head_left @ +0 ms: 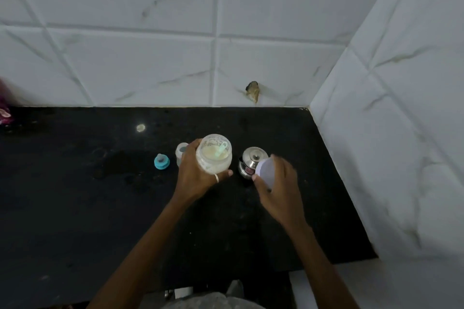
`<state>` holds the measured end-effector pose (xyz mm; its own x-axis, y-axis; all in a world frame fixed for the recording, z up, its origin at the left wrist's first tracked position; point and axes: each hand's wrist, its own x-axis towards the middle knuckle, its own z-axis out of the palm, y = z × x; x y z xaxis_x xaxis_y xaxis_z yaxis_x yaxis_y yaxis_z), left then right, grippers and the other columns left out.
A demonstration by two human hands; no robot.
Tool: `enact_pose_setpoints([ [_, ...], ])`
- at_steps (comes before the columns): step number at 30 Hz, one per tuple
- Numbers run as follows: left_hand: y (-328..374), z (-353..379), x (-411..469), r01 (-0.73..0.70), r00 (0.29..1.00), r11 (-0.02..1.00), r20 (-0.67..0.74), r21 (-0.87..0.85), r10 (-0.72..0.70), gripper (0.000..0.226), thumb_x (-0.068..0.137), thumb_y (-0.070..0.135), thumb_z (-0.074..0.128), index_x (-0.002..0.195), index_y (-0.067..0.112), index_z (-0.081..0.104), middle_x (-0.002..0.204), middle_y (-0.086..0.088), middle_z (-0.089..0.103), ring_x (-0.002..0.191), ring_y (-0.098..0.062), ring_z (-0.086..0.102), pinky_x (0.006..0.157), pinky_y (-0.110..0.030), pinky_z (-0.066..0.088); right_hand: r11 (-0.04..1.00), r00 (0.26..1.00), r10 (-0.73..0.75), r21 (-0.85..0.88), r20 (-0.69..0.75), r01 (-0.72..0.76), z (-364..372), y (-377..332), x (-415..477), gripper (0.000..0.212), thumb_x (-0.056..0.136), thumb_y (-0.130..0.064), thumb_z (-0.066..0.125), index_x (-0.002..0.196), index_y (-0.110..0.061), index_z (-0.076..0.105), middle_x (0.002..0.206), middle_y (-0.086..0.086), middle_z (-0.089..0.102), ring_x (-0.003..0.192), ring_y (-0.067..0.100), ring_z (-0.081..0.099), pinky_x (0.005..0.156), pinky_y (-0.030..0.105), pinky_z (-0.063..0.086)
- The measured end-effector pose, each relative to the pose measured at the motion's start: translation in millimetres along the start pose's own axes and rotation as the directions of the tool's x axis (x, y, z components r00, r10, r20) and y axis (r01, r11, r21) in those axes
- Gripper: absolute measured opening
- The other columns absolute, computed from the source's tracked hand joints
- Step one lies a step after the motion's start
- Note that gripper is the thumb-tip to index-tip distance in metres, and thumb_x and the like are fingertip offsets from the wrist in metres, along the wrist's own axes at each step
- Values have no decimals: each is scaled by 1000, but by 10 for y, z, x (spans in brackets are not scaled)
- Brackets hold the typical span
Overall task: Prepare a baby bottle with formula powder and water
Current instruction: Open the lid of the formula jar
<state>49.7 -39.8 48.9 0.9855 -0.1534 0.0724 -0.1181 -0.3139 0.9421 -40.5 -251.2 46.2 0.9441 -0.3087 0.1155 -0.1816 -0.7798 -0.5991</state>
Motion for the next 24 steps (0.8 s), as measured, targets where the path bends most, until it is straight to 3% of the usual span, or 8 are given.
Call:
enact_pose_setpoints([
  [2,-14,51,-50,14,1000,1000,12,2,-14,93,52,24,102,129,23,50,116,27,56,106,17,57,82,0,44,997,999,40,-66,35,-37,205,213,-251,67,95,-51,63,148,-16,41,150,6,46,134,23,45,105,39,48],
  [7,-15,123,-114,10,999,1000,42,29,-12,92,52,30,101,125,33,45,117,24,58,107,13,58,84,-4,44,978,977,115,-193,180,-80,580,505,-499,72,97,-57,52,152,-12,39,155,7,46,141,24,42,113,33,34],
  [13,-58,136,-177,35,998,999,50,28,-37,94,53,30,101,128,32,46,121,20,59,111,6,60,88,-12,46,969,964,136,-232,230,-81,782,644,-610,76,93,-57,58,153,-16,36,154,5,45,139,24,44,112,39,38],
  [17,-47,132,-172,26,999,999,39,31,-28,92,53,29,102,126,35,47,121,16,62,112,1,63,91,-21,51,962,953,168,-252,251,-103,747,669,-568,87,89,-72,53,154,-18,34,158,4,40,143,25,38,115,42,34],
  [21,-22,94,-154,24,999,999,29,47,-25,93,52,30,102,128,32,47,122,19,61,112,3,62,92,-21,52,991,991,103,-95,90,-95,484,350,-324,66,97,-59,53,145,-13,49,148,9,52,136,26,48,110,42,40],
  [24,15,67,-146,-19,999,998,36,61,17,94,53,30,101,130,26,49,123,20,60,113,5,60,92,-13,49,984,987,-39,166,-158,66,134,-112,-47,39,99,-39,58,128,-13,61,124,4,63,114,17,60,96,35,53],
])
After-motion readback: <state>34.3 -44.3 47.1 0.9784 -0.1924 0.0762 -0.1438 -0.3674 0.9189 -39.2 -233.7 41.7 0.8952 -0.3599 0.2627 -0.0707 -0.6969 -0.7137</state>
